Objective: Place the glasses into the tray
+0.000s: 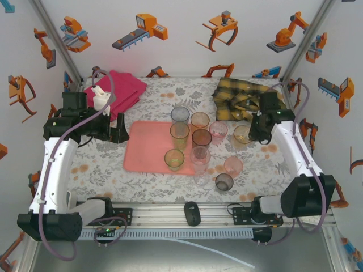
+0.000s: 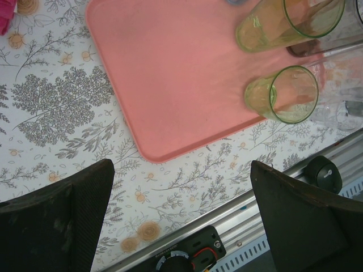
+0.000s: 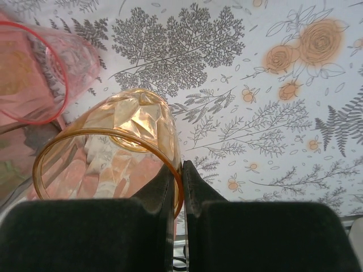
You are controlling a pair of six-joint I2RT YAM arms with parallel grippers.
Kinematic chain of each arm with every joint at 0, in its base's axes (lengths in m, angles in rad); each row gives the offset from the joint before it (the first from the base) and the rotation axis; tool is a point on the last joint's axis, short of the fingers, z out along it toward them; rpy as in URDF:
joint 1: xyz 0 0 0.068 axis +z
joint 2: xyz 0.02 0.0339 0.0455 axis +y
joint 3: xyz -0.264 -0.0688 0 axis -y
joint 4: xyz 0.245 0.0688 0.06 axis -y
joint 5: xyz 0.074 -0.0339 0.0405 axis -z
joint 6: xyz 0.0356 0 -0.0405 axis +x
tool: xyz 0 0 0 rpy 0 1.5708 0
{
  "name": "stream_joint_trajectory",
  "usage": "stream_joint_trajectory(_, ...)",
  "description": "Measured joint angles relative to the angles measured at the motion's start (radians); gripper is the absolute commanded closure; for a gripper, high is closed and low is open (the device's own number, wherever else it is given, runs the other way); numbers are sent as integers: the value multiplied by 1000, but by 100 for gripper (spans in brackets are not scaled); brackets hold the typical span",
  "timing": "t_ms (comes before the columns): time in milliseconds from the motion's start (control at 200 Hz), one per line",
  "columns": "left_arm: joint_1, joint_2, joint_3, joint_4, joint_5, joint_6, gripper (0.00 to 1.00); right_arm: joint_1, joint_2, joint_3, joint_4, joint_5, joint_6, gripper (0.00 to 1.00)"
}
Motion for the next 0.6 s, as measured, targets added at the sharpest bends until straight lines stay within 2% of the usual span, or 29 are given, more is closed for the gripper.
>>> stream_joint_trajectory(601, 0, 3, 0, 4, 0, -8, 2, 4, -13, 285, -195, -16, -26, 97)
